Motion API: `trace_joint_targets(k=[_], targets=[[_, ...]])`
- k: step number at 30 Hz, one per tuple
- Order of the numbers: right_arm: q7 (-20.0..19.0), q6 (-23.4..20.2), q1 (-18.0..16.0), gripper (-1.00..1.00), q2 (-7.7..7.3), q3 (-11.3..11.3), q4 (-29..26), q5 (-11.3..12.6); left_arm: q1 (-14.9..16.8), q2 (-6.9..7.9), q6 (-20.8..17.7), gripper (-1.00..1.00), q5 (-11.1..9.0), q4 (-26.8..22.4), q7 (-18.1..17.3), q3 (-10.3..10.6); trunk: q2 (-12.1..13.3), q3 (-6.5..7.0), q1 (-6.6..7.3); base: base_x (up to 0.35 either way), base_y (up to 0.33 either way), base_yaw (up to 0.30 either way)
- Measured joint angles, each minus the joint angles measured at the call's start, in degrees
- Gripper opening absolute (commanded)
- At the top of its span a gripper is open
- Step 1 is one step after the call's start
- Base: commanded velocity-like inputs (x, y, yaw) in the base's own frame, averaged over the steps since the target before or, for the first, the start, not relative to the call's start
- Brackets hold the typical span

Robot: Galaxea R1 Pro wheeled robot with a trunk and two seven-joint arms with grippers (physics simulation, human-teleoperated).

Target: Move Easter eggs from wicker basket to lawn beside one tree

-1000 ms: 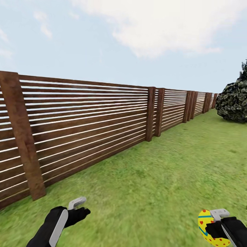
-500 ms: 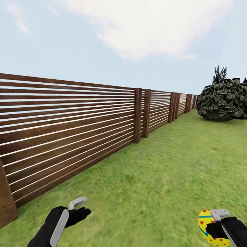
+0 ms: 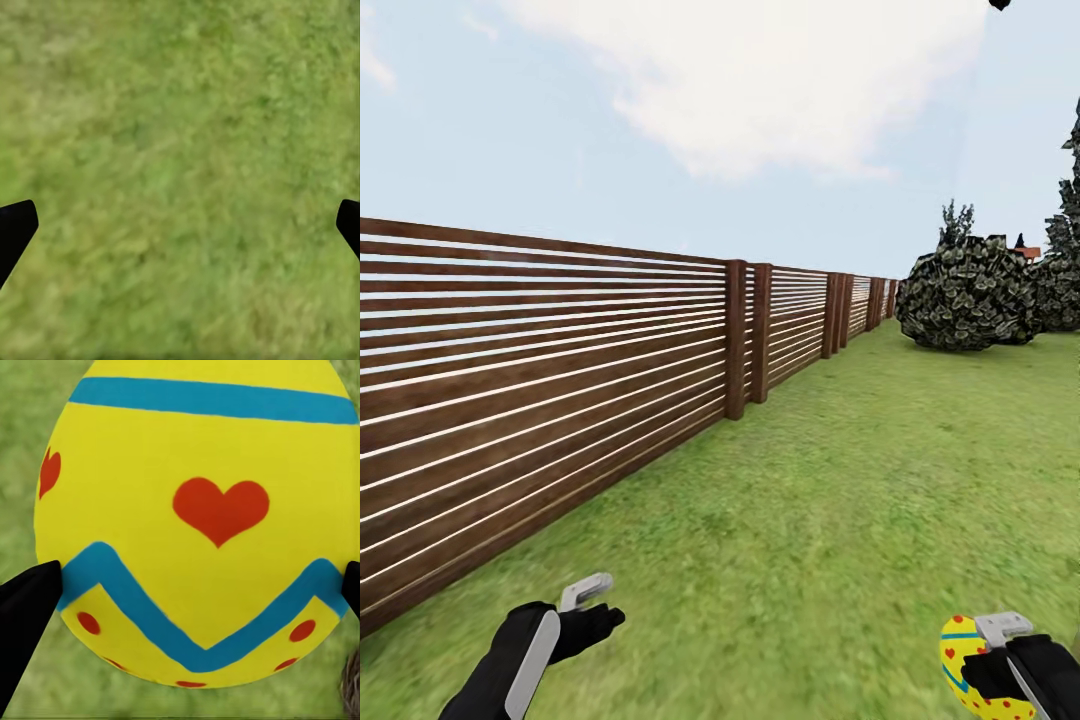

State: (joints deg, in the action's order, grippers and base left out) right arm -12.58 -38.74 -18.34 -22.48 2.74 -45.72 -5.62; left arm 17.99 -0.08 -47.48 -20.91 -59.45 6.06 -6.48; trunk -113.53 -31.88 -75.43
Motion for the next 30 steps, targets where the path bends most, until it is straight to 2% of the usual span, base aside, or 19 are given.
trace_joint_targets(k=[6, 16, 25, 30], targets=[[0.00, 0.17, 0.00, -1.00, 0.08, -0.14, 0.28, -0.08, 0.00, -0.02, -0.01, 1.00, 0.01, 0.01, 0.00, 0.04, 0.00, 0.00, 0.01, 0.043, 0.054, 0.000], [-0.09, 0.18, 0.00, -1.00, 0.05, -0.15, 0.20, -0.04, 0.00, -0.08, -0.01, 1.00, 0.00, 0.09, 0.00, 0.11, 0.00, 0.00, 0.03, 0.303, 0.149, -0.001], [-0.10, 0.03, 0.02, -1.00, 0.04, -0.07, 0.17, 0.01, 0.01, -0.08, 0.01, 1.00, 0.00, 0.12, 0.00, 0.13, 0.00, 0.00, 0.04, 0.338, 0.083, -0.242], [-0.09, 0.02, 0.00, -1.00, 0.05, -0.10, 0.19, 0.03, 0.00, -0.08, 0.00, 1.00, 0.00, 0.10, 0.00, 0.11, 0.00, 0.00, 0.04, 0.341, 0.064, -0.042]])
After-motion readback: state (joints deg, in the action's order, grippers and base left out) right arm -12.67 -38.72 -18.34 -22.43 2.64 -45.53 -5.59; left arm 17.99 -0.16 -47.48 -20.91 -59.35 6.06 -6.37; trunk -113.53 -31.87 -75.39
